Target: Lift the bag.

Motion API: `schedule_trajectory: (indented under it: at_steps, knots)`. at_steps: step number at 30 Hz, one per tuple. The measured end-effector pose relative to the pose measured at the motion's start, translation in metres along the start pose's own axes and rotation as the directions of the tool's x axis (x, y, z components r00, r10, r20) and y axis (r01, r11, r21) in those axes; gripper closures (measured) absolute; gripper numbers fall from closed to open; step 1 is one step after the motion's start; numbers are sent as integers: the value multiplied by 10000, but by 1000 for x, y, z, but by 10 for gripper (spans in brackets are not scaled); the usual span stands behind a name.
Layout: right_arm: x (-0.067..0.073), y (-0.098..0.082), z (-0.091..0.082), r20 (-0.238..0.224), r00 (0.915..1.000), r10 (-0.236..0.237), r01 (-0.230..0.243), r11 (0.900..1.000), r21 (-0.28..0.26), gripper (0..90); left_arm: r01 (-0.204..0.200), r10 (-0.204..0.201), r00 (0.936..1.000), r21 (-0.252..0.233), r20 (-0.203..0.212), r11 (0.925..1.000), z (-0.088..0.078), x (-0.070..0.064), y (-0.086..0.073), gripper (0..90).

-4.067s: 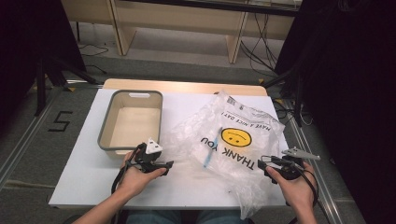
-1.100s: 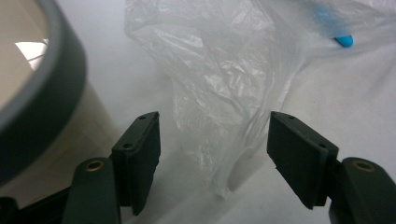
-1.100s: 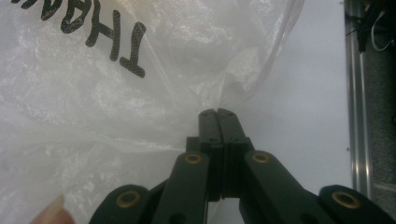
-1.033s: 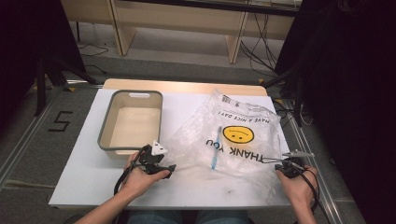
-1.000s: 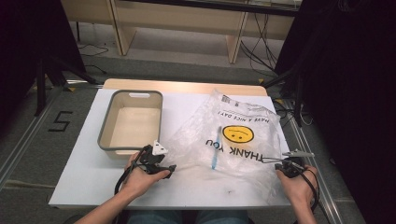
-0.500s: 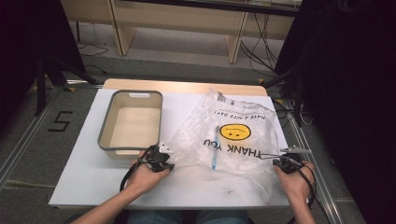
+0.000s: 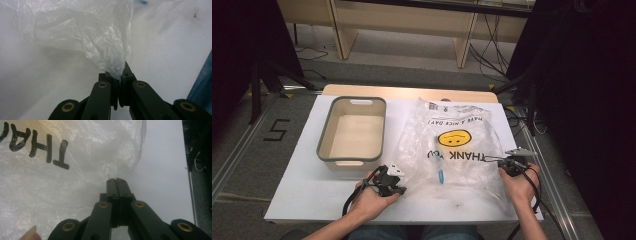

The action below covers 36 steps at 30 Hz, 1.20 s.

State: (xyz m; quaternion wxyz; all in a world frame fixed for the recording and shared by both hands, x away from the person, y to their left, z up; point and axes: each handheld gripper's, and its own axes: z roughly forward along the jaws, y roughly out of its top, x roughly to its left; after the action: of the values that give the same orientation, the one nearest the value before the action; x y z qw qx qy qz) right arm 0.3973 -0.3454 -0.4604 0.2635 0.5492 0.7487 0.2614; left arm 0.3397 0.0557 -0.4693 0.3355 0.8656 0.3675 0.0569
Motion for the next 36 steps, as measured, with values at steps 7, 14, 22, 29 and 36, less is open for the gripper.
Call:
schedule_trajectory:
  at_steps: [7, 14, 22, 29, 36]
  knots:
    - [3, 5, 9, -90, 9999, -91, 89, 9998, -177, 885, 61, -64, 9999, -213, -128, 9998, -1, 3, -2, 794]
    - [-1, 6, -14, -314, 9994, 142, -164, 9972, -728, 608, 330, -375, 9977, -808, -558, 9962, -11, 3, -5, 469]
    - [0, -9, -57, -1350, 9907, 175, -368, 9892, -1417, 387, 210, -299, 9919, -727, -1234, 9971, -17, 9, -14, 339]
    - [8, -29, -63, -1798, 9836, -163, -19, 9949, -1004, 374, 491, -558, 9925, -631, -1089, 9968, -15, 13, -15, 341]
    - [22, -37, -71, -2304, 9690, -893, 725, 9941, -805, 374, 454, -505, 9931, -507, -1055, 9977, -13, 13, -15, 357]
